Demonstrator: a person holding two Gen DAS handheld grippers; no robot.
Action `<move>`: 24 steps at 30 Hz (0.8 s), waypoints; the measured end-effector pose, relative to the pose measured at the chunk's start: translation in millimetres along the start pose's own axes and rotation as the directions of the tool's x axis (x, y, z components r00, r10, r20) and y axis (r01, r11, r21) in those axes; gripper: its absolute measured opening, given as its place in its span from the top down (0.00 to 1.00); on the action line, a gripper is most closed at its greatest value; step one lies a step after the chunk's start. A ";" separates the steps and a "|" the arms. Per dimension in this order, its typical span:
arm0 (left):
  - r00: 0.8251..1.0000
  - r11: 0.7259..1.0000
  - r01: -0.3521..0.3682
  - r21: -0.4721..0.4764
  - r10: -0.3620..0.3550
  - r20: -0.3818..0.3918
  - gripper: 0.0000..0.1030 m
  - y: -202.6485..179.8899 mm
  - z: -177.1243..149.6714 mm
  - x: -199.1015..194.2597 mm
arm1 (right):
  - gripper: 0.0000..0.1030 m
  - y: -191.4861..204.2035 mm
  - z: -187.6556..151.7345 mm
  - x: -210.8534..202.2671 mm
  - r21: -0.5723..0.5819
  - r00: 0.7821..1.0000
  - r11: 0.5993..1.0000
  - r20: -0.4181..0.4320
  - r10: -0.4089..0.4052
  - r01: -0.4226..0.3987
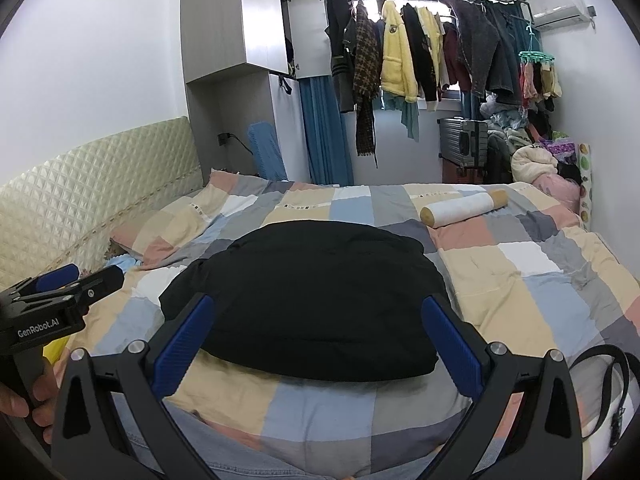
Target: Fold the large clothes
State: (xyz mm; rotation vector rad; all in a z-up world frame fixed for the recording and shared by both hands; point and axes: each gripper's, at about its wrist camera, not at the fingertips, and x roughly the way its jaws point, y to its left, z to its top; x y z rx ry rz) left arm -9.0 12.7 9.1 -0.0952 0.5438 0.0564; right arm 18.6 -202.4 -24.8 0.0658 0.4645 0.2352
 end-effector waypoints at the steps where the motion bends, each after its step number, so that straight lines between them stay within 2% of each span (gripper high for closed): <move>1: 1.000 1.000 0.001 0.001 -0.001 0.000 0.01 -0.2 0.3 -0.2 | 0.00 0.2 0.2 -0.3 -0.001 1.000 1.000 0.001 -0.001 0.001; 24: 1.000 1.000 -0.005 -0.002 0.005 -0.009 0.01 2.3 0.4 -1.3 | 0.00 -2.3 -2.5 -5.3 0.003 1.000 1.000 0.007 -0.022 0.022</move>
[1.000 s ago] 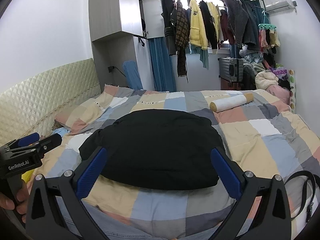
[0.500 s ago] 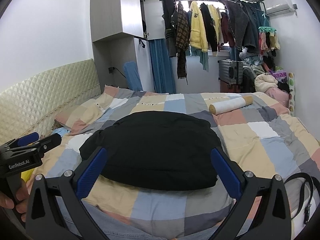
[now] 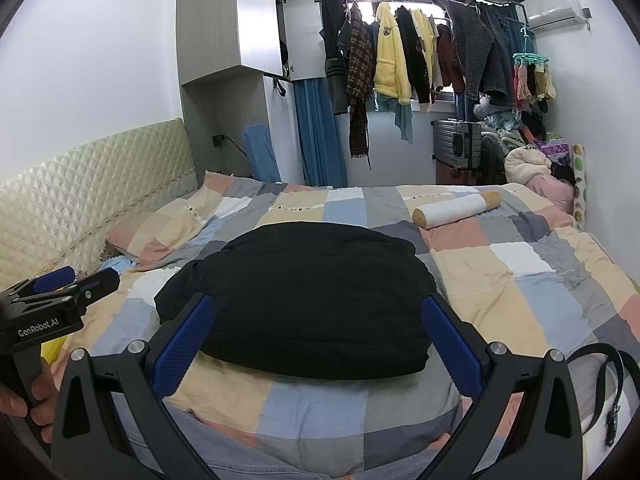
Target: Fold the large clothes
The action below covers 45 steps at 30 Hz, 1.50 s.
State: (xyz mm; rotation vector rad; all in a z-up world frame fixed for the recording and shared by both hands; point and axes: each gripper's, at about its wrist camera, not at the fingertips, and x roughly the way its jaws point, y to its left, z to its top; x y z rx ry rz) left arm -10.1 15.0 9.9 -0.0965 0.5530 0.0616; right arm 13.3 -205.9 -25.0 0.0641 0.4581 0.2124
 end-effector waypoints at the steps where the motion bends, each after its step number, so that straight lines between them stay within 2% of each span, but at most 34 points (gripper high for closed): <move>1: 1.000 1.000 0.000 -0.001 0.000 -0.001 0.01 0.6 -0.6 -0.1 | 0.00 -0.2 -0.1 -0.3 -0.001 1.000 1.000 0.001 -0.002 0.002; 45: 1.000 1.000 0.005 0.011 -0.005 0.012 0.01 -3.1 -3.2 -12.6 | 0.00 -2.4 1.3 -14.9 -0.006 0.999 0.999 0.009 -0.034 0.034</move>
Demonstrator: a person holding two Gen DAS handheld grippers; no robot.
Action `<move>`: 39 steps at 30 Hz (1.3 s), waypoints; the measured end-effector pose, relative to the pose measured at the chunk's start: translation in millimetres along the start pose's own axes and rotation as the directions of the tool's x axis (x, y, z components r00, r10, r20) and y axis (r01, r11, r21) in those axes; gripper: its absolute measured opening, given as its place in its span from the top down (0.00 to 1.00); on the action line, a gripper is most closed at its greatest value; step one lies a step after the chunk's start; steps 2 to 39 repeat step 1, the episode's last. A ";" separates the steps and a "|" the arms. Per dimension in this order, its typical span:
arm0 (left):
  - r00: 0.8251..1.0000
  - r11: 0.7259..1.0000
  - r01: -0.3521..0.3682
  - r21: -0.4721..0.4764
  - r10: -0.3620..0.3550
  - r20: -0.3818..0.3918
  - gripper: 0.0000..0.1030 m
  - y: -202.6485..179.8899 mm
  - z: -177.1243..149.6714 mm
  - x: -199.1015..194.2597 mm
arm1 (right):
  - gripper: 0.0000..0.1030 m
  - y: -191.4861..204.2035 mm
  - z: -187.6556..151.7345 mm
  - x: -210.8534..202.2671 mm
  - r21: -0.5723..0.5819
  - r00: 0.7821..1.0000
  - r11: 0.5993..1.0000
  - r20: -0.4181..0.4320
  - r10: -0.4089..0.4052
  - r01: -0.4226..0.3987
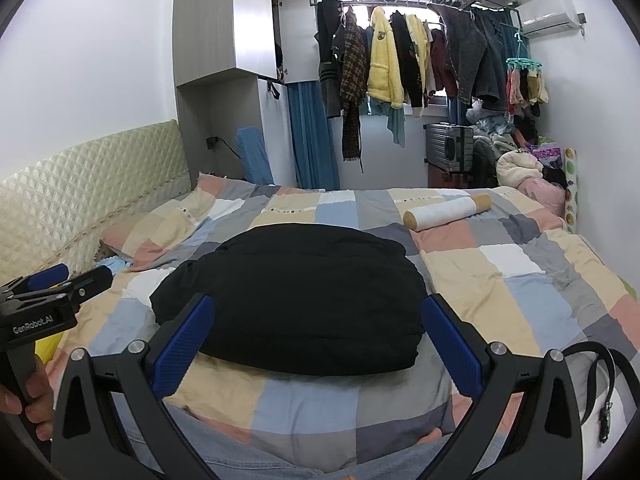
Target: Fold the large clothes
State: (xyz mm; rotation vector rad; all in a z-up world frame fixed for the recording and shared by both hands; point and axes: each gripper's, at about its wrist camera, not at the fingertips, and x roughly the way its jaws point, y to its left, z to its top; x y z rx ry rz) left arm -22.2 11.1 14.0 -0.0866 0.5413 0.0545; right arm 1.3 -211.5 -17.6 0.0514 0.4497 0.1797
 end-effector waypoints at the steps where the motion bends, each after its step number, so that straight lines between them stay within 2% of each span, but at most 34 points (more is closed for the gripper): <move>1: 1.000 1.000 -0.001 -0.001 0.001 0.000 0.01 -0.2 -0.2 -0.2 | 0.00 0.2 0.1 -0.3 -0.001 1.000 1.000 -0.001 -0.003 0.003; 39: 1.000 1.000 -0.001 -0.001 0.001 0.000 0.01 -0.2 -0.2 -0.2 | 0.00 0.2 0.1 -0.3 -0.001 1.000 1.000 -0.001 -0.003 0.003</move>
